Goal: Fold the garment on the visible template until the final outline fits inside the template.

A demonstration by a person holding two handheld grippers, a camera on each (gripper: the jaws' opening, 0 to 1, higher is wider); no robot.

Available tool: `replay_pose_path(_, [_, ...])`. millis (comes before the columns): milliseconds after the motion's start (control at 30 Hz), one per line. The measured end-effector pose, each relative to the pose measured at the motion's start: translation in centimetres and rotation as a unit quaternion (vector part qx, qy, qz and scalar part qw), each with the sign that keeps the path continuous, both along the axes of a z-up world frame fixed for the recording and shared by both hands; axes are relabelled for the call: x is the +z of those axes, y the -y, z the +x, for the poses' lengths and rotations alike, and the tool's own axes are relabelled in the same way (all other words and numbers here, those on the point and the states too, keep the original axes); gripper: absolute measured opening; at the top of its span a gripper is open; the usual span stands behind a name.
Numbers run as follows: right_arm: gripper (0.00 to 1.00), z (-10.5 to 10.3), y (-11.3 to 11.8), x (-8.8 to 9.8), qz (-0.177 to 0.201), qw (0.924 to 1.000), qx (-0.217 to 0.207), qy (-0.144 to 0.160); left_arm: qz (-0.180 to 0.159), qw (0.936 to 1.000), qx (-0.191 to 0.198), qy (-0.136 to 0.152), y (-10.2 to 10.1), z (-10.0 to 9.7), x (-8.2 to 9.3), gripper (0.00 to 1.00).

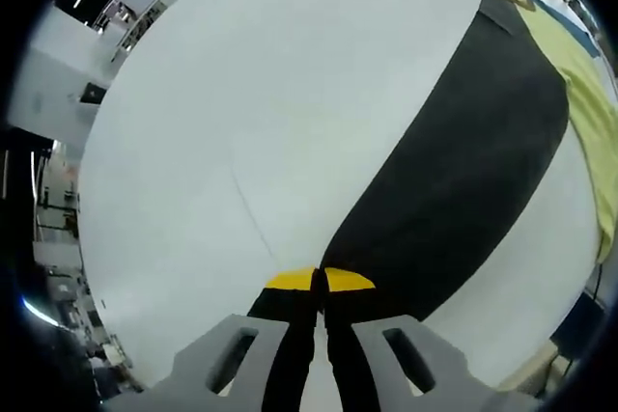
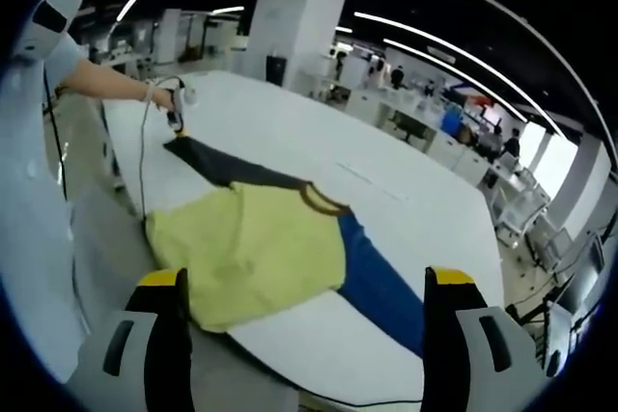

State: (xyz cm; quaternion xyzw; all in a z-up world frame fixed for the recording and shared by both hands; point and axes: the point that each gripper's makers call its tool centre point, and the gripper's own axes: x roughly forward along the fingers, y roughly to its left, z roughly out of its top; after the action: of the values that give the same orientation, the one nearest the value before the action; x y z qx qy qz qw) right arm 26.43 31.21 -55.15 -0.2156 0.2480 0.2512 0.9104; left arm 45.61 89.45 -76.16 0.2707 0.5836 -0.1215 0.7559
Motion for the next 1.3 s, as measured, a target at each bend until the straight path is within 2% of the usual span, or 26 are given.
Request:
replay_pose_path(200, [1.00,-0.2,0.1,0.3,0.000,1.0000,-0.005,0.003,-0.001,1.0000,0.001,0.003,0.1,-0.1,-0.2,0.00])
replay_pose_path(567, [1.00,-0.5,-0.2,0.1,0.006,0.9999,-0.010,0.002,0.004,0.9996,-0.027,-0.001,0.4,-0.2,-0.2,0.00])
replay_pose_path(767, [1.00,-0.5,0.1,0.0,0.009,0.9998,-0.019,0.007,0.001,0.9995,-0.027,0.018,0.4,-0.5,0.0,0.01])
replay_pose_path(867, [1.00,-0.6,0.1,0.0,0.010,0.9997,-0.022,0.008,0.001,0.9989,-0.017,0.043,-0.1,-0.4,0.9,0.15])
replay_pose_path(1033, [1.00,-0.5,-0.7,-0.2,0.012,0.9997,-0.019,0.010,-0.030,0.9974,0.001,0.066,-0.7,-0.2,1.3,0.43])
replay_pose_path(1167, [1.00,-0.3,-1.5,0.0,0.014,0.9996,-0.017,0.018,-0.033,0.9970,0.001,0.070,-1.5,-0.1,1.4,0.46])
replay_pose_path(1300, [1.00,-0.1,-1.9,0.0,0.015,0.9995,-0.015,0.024,-0.059,0.9948,-0.003,0.083,-0.8,0.2,2.3,0.55])
